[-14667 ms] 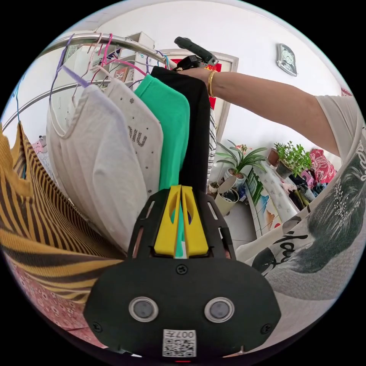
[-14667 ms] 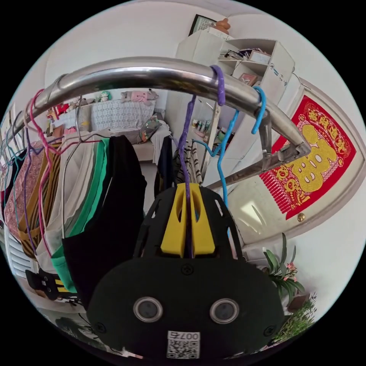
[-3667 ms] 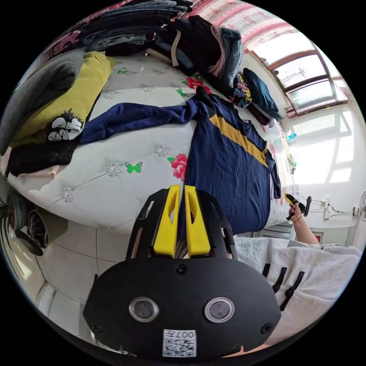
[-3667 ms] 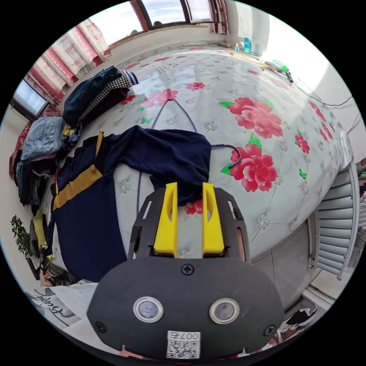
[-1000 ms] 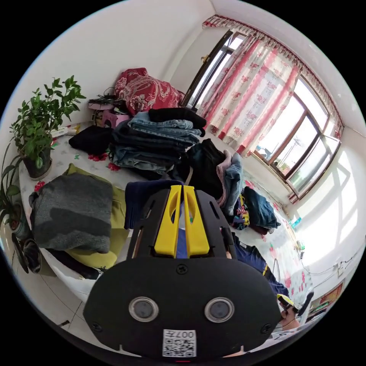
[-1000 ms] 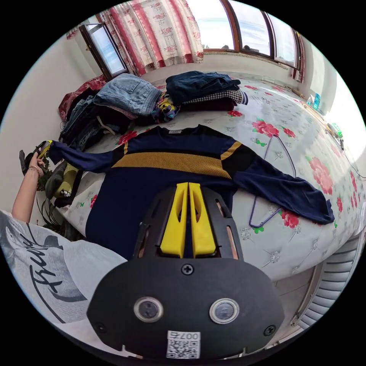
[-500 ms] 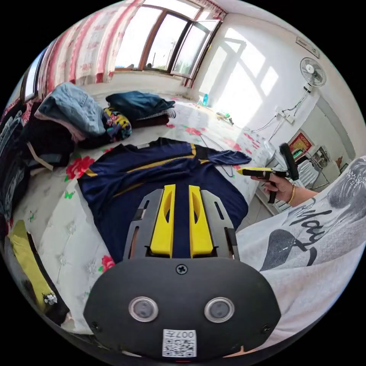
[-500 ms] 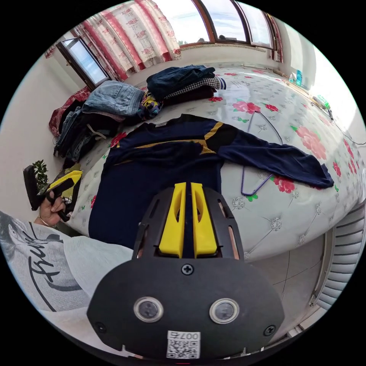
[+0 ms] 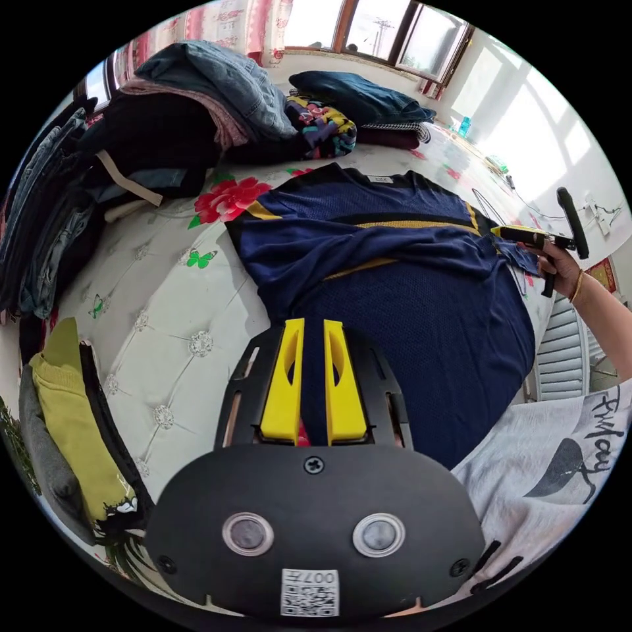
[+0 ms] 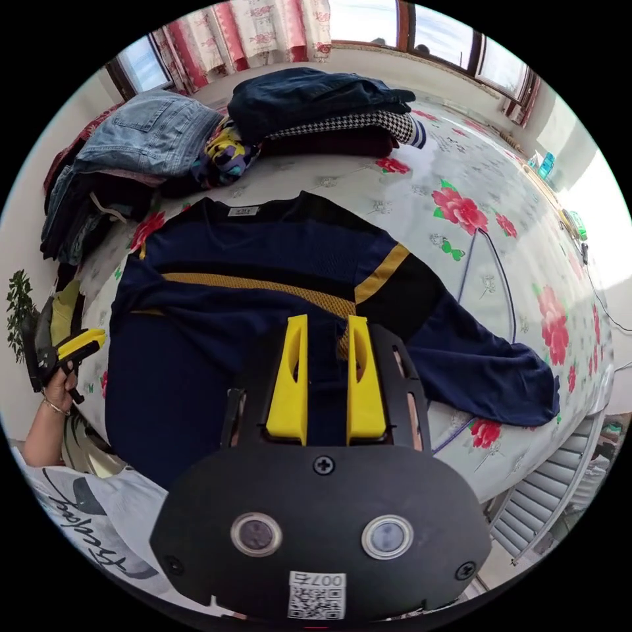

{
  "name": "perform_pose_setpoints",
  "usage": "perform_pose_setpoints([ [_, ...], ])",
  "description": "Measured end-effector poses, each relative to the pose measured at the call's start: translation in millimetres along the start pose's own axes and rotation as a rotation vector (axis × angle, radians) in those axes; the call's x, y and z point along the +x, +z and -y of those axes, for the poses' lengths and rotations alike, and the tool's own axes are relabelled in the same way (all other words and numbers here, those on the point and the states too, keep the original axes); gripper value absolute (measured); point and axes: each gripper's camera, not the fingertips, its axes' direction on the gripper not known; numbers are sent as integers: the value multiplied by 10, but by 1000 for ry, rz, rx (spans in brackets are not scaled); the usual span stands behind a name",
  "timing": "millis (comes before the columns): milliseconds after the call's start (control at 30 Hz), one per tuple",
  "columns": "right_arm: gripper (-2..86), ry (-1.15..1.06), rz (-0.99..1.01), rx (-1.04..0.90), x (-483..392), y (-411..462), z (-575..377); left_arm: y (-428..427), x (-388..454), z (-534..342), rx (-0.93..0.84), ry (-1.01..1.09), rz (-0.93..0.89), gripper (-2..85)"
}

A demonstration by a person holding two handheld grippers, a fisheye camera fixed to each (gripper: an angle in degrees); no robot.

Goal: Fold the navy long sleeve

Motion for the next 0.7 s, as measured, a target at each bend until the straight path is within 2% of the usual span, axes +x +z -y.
perform_pose_setpoints([
  [133,19,29,-18,-184,-22,435,180,358,-9,92,-127,-27,40,47],
  [233,5,4,-86,-110,-152,299,184,402,46,111,-68,24,61,28],
  [333,1,-33,-71,101,-206,-249,133,462,89,163,-65,61,68,21],
  [400,0,-99,36,307,-210,-909,-24,508,111,232,-82,71,70,16],
  [533,0,-231,80,454,-214,-1546,-447,573,161,315,-99,73,83,13],
  [633,0,-267,81,375,-121,-1474,-812,617,202,345,-93,76,97,12],
  [700,-1,-215,90,171,-11,-1035,-1045,647,218,360,-84,81,99,12],
])
